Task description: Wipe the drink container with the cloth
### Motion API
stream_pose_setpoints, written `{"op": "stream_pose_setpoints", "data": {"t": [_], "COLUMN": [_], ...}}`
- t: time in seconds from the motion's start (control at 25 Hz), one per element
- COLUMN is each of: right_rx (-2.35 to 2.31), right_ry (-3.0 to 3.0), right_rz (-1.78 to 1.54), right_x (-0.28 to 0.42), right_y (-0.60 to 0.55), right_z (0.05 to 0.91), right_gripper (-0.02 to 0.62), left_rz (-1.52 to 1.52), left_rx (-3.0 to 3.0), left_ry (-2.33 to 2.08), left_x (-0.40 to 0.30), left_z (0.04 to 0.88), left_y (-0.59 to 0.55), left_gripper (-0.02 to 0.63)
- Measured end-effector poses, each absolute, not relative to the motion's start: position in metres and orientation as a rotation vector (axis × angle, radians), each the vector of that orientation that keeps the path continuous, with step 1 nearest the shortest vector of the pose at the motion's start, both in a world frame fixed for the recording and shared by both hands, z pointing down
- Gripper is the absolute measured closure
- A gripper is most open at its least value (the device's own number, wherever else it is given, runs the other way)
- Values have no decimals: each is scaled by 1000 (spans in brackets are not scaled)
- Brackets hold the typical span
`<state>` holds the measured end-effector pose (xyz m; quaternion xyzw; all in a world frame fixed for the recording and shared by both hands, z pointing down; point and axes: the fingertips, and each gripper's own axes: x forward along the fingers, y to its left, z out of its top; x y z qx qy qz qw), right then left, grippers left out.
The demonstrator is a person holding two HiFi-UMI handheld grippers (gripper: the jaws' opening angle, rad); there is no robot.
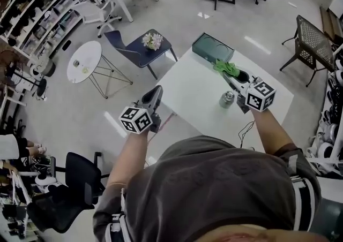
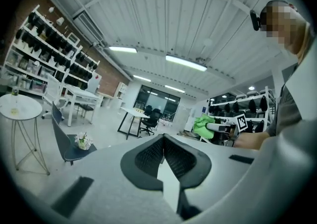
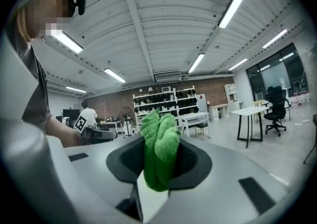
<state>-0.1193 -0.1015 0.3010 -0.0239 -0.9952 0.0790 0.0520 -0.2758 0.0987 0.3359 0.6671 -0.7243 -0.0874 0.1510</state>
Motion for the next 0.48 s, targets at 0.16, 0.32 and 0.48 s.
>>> {"op": "stream_pose_setpoints", "data": {"t": [0.16, 0.32, 0.48], "right_rx": [-65, -8, 82], "right_ry": [-3010, -3014, -3012], "right_rz": [275, 267, 272], "right_x": [-123, -140, -139], "right_y": [-111, -121, -118], "right_z": [313, 313, 316], "right_gripper": [499, 499, 499], "left_rz": [-228, -253, -235], "left_rx": [1950, 2013, 2096], "left_ry": [-2051, -2026, -1928], "left_x": [-274, -296, -304], "left_z": [347, 349, 356], "left_y": [85, 75, 75], "left_gripper": [606, 606, 529]}}
